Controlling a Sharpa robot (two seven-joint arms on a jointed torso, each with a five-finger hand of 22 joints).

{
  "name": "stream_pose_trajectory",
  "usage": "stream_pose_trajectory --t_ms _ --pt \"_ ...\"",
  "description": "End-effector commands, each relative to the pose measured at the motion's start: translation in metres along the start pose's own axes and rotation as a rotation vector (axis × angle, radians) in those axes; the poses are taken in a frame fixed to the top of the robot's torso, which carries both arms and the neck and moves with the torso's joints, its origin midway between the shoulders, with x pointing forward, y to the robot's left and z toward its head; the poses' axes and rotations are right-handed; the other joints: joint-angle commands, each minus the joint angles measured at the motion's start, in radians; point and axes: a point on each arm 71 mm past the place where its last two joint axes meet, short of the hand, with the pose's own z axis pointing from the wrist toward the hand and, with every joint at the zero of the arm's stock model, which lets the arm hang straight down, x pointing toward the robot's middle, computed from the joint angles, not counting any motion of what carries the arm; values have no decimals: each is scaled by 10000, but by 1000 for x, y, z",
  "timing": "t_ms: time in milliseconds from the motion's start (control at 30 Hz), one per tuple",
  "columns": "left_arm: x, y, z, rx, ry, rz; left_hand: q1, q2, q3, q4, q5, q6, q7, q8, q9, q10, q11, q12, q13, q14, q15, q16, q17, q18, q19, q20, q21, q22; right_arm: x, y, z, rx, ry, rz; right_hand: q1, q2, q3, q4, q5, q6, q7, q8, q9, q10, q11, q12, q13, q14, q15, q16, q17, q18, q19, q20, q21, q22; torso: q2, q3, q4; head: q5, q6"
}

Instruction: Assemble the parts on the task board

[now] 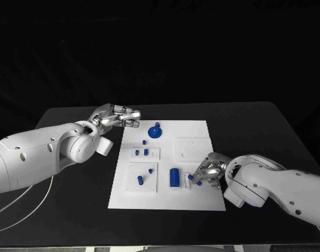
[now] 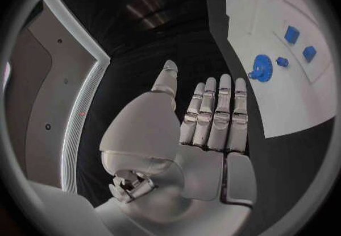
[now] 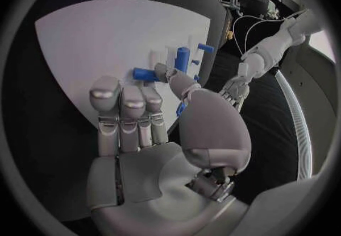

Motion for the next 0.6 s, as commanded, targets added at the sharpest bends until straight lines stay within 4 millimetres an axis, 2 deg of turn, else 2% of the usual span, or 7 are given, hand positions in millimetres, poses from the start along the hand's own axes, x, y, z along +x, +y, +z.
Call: stream_pose_trajectory --t_ms 33,167,267,600 --pt "3 -1 1 28 207 -15 -7 -39 15 -44 -26 -49 52 -10 1 -81 6 -18 5 -76 21 -36 11 -60 -55 7 -47 -9 1 -2 2 150 -38 530 88 -22 -42 40 -69 92 -27 33 15 -19 -53 -31 -4 6 -69 -31 2 185 403 -56 -6 961 0 -8 1 5 -15" --pt "3 0 1 8 227 -7 -9 -44 16 -41 -31 -50 53 -9 2 -86 7 -19 5 -83 24 -38 11 -59 -54 8 -46 -15 3 0 3 257 166 422 82 35 -254 79 -217 152 -53 33 22 -11 -61 -19 -8 12 -68 -18 16 172 412 -55 -15 960 -4 -8 -9 16 -4" --pt "4 0 1 1 245 -7 -11 -50 17 -37 -37 -52 53 -8 2 -92 8 -19 5 -93 27 -40 10 -57 -52 9 -44 -23 5 0 4 373 350 271 58 74 -454 154 -524 148 -66 32 21 -17 -60 -29 -15 17 -64 -8 24 165 414 -51 -41 953 -6 -18 -5 11 -4" --pt "4 0 1 -30 270 9 -24 -56 24 -17 -38 -62 56 -11 1 -109 14 -19 5 -119 33 -39 9 -48 -47 15 -38 -38 9 2 5 536 720 -262 94 165 -1236 489 -704 242 -152 33 27 -10 -78 -29 -42 31 -59 23 51 130 444 -51 -93 954 -6 -16 1 28 1"
